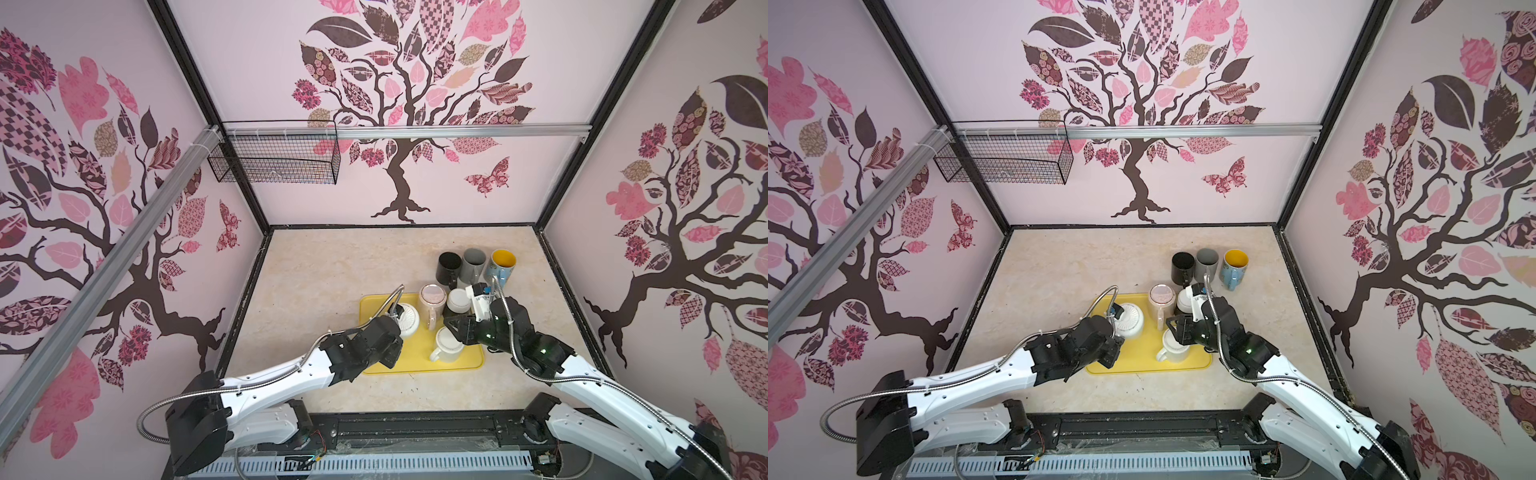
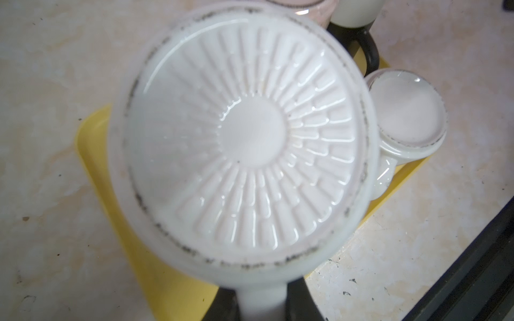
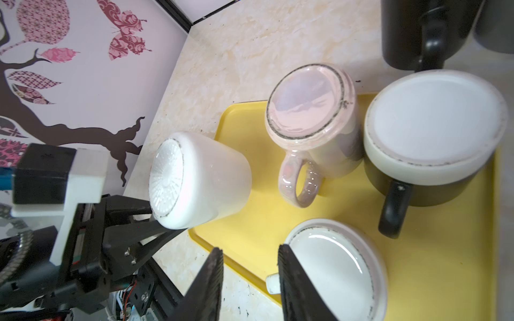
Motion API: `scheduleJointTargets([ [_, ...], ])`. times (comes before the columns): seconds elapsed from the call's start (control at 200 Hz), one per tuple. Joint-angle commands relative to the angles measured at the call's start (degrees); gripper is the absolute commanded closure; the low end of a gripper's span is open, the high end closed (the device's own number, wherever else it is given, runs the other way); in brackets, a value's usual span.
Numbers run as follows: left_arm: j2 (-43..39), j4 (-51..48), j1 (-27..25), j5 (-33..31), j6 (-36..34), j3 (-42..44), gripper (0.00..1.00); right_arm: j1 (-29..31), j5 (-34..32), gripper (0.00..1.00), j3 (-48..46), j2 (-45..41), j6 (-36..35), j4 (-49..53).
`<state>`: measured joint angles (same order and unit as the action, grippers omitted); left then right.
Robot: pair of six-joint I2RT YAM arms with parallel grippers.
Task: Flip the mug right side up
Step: 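Close the left gripper on the white mug's handle and lift it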
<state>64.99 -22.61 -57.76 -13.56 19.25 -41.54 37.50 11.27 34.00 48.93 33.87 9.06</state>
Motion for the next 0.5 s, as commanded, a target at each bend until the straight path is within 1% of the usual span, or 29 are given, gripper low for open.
scheduleJointTargets([
  [0.0, -5.2, 5.0, 0.7, -2.1, 0.3, -1.7, 1.0, 0.4, 5.8, 0.63, -0.4, -1.1, 3.0, -5.6],
  [0.155, -12.8, 11.3, 3.7, 4.3, 4.0, -0.5, 1.0, 0.4, 10.9, 0.62, -1.6, -0.4, 6.9, -12.1],
  [0.335, -19.9, 21.7, 8.7, 14.3, 13.1, 2.6, 1.0, 0.4, 15.2, 0.62, -3.2, 1.9, 11.8, -20.9],
  [0.495, -23.3, 31.4, 11.0, 20.3, 20.5, 5.6, 1.0, 0.4, 18.9, 0.62, -4.6, 3.8, 17.5, -31.2],
])
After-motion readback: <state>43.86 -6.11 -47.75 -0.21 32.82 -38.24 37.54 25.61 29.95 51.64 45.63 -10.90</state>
